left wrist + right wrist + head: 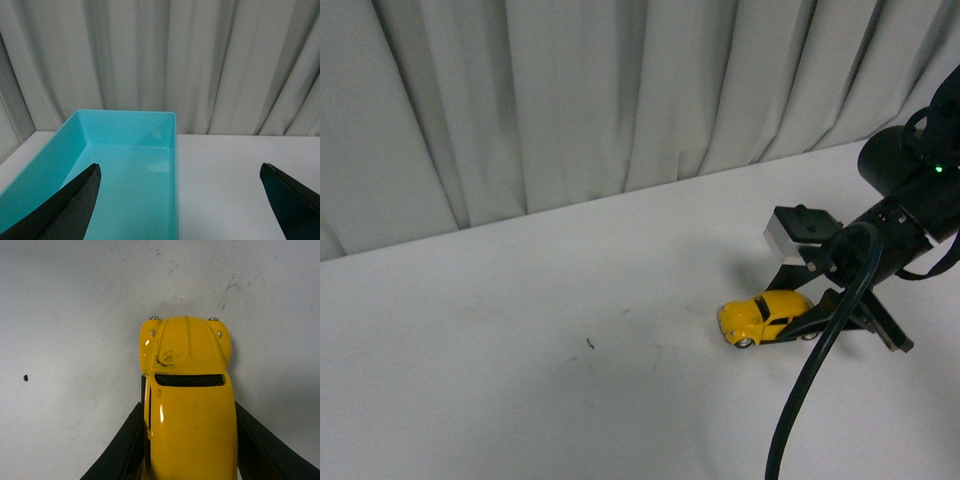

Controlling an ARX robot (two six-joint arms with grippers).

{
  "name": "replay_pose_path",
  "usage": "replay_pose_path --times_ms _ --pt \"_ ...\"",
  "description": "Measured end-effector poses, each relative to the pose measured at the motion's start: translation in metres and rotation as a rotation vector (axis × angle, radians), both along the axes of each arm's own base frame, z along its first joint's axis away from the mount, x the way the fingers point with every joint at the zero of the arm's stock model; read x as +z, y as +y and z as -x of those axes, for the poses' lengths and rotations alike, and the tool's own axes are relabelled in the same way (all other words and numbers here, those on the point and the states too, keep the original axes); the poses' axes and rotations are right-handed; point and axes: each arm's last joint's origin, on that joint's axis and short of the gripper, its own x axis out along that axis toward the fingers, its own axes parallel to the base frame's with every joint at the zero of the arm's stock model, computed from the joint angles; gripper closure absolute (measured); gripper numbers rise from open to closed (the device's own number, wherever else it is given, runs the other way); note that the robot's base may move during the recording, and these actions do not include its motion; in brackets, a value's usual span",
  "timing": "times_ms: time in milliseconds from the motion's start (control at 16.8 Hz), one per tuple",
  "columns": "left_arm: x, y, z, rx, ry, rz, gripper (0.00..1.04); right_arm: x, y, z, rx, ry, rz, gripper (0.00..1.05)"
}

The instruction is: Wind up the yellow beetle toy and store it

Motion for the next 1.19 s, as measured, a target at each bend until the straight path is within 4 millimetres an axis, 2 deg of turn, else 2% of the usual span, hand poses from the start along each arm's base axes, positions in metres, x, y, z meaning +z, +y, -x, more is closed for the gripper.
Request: replay_pose_path --times_ms 59,119,416,475,1010,1189 --pt "0.0 0.0 0.0 0.0 0.0 0.0 0.07 0.0004 -0.002 0.0005 -0.003 -0.001 -0.001 0.62" --pt "0.0 0.0 0.0 0.0 0.0 0.0 0.07 0.0009 -0.0025 0.0003 -0.002 -0.006 0.001 0.55" --pt "0.0 0.0 0.0 0.0 0.0 0.0 0.07 -0.002 -0.0059 0.0047 -0.033 0.024 0.013 0.05" --pt "0.0 0.0 0.0 0.0 0.0 0.0 0.07 -0.002 -0.0055 0.0046 -0.031 0.024 0.014 0.07" --pt "0.0 0.0 0.0 0.0 0.0 0.0 0.07 -0.0024 -0.0055 0.0044 -0.033 0.017 0.013 0.07" --pt "0.0 0.0 0.0 0.0 0.0 0.0 0.07 -0.0024 -0.0026 -0.0021 -0.023 -0.092 -0.04 0.07"
